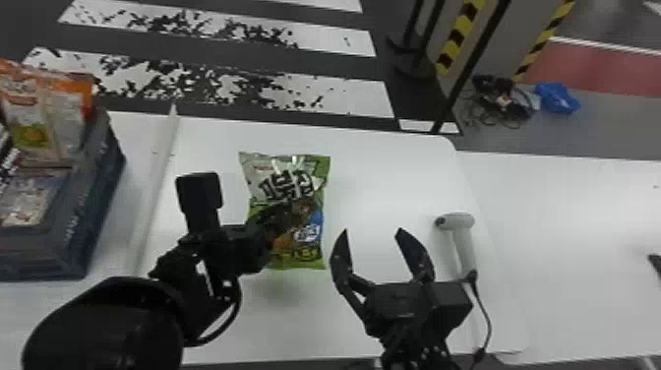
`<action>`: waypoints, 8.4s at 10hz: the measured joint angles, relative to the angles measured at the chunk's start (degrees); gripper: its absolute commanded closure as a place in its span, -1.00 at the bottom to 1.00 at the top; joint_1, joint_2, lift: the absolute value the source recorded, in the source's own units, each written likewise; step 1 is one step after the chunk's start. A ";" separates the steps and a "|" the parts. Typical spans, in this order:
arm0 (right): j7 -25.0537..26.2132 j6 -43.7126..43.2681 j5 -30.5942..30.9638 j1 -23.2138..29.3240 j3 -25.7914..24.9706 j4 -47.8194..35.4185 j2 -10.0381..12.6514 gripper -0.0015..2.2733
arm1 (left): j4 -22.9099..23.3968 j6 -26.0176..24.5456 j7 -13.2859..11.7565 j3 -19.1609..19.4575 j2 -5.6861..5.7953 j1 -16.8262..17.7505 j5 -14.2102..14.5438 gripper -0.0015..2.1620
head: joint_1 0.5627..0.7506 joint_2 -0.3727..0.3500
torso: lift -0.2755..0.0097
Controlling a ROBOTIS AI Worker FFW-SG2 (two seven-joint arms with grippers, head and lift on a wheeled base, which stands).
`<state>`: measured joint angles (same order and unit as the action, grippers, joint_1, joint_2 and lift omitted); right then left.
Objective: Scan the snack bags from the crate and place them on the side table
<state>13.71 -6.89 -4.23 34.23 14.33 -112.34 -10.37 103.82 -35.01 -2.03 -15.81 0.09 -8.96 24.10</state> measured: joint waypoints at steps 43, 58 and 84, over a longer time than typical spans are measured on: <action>-28.18 63.57 -9.71 -21.26 -19.32 -11.95 -1.78 0.99 | 15.79 19.90 -3.59 14.42 7.25 -18.38 -15.14 -0.96 | 0.41 -0.06 | 0.36; -22.65 84.71 86.98 -28.59 42.60 4.71 -17.14 0.99 | 12.64 19.67 -3.60 14.49 7.11 -16.87 -14.69 -0.96 | 0.41 -0.08 | 0.36; -29.40 50.38 13.37 -18.82 -0.76 -4.86 -8.75 0.98 | 11.14 21.66 -4.18 15.02 7.55 -17.06 -12.77 -0.96 | 0.41 0.13 | 0.36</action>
<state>-15.69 43.48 9.14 15.41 13.56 -117.19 -19.13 114.96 -13.35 -6.21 -0.79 7.64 -26.02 11.34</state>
